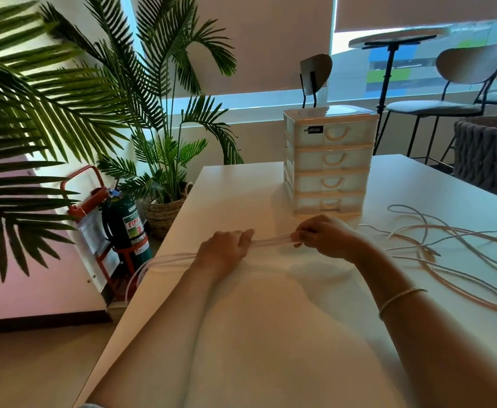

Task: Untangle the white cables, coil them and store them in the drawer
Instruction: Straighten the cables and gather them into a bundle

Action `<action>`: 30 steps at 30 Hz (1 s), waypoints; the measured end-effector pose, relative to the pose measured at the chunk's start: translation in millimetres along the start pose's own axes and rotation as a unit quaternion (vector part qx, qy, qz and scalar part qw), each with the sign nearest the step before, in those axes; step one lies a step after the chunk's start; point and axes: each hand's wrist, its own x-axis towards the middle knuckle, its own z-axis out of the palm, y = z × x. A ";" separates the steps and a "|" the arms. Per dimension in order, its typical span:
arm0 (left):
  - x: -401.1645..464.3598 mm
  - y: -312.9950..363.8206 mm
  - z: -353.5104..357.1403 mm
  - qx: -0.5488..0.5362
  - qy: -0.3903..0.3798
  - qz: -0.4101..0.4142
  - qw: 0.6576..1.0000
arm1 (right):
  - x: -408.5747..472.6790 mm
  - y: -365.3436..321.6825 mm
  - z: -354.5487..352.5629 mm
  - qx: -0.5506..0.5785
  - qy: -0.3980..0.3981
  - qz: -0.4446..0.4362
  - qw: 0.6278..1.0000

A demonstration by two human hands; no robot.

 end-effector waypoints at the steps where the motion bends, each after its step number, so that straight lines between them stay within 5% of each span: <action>1: 0.1 -8.0 -3.7 0.015 -0.015 -0.012 1.000 | 0.8 5.8 -1.6 -0.022 0.024 0.005 0.999; 5: -9.1 -67.4 -23.4 0.049 -0.005 -0.075 0.996 | 1.7 23.0 -8.7 -0.081 0.092 0.026 0.992; 12: -14.7 -112.7 -43.8 0.086 0.103 -0.166 0.977 | 7.7 11.2 1.4 -0.078 0.055 0.004 0.995; 16: -5.7 -101.1 -42.6 0.124 0.061 -0.207 0.969 | 2.3 11.2 -0.4 -0.097 0.031 -0.004 0.995; 23: 11.3 19.5 -11.9 -0.066 -0.003 -0.010 0.998 | 0.4 5.4 -1.3 -0.072 0.039 -0.029 0.996; 30: 21.1 68.3 22.6 -0.088 -0.070 -0.005 0.994 | -0.7 11.5 -2.1 -0.022 -0.014 -0.012 1.000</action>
